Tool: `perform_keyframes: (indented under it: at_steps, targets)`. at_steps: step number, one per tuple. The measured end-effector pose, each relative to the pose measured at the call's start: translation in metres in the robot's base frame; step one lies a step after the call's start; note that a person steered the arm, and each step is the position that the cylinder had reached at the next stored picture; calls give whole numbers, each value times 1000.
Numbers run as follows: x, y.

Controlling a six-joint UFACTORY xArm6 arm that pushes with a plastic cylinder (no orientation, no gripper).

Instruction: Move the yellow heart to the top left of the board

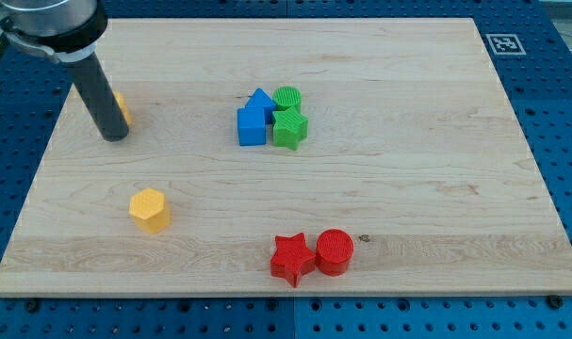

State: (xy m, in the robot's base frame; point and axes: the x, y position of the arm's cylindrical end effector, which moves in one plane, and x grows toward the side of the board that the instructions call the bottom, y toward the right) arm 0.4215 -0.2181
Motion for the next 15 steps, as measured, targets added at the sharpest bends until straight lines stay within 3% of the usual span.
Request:
perform_keyframes:
  at_steps: [2,4,7,12,14,15]
  targets:
    - [-30,-3]
    - [-31,-35]
    - [-83,-15]
    - [-124,-6]
    - [-120,23]
    - [-144,23]
